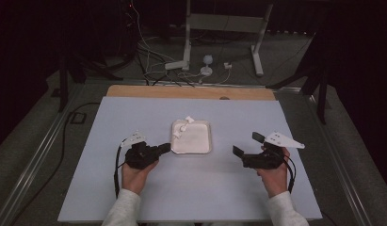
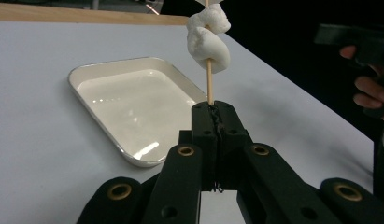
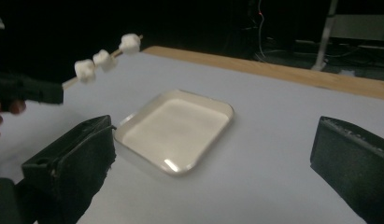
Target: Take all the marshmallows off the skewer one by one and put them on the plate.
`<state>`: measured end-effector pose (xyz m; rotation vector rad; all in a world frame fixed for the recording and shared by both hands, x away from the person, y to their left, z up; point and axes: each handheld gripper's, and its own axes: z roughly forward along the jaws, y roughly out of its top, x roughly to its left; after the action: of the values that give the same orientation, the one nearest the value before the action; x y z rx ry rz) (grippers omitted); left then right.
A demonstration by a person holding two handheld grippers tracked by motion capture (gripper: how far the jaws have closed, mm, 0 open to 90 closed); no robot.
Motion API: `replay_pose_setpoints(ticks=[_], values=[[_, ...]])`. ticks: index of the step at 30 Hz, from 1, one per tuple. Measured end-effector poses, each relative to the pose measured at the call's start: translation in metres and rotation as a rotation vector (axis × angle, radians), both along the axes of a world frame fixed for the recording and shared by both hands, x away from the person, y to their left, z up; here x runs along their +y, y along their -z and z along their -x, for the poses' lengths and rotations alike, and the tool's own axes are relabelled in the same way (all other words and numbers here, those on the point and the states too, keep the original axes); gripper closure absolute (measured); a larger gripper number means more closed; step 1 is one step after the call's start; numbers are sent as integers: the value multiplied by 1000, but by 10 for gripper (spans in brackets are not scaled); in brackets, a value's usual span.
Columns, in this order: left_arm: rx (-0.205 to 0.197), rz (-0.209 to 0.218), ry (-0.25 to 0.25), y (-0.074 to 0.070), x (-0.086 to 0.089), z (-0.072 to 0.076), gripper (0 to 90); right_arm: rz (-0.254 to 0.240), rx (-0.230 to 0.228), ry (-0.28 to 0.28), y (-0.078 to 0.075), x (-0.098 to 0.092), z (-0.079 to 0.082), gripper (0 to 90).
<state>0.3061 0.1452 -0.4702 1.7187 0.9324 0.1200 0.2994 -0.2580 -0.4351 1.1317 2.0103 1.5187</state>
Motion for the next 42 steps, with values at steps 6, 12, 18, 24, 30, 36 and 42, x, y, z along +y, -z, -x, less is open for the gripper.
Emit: replay_pose_setpoints(ticks=[6,12,18,24,30,36,42], values=[[-25,6,28,-2,-3,3,900,-38,24,-45,-10,19,-20,0],[-42,9,47,-1,-6,4,900,-51,48,-93,-19,40,-35,32],[-58,4,72,0,-11,7,900,-89,101,-160,-22,58,-46,130],[-66,7,83,1,-12,8,900,-100,151,-193,-22,78,-54,351],[-76,12,92,1,-13,9,900,-135,209,-226,-19,87,-63,496],[-81,25,100,1,-12,9,900,-181,269,-243,-14,95,-70,578],[-79,25,115,4,-15,7,900,-234,321,-259,-11,95,-75,651]])
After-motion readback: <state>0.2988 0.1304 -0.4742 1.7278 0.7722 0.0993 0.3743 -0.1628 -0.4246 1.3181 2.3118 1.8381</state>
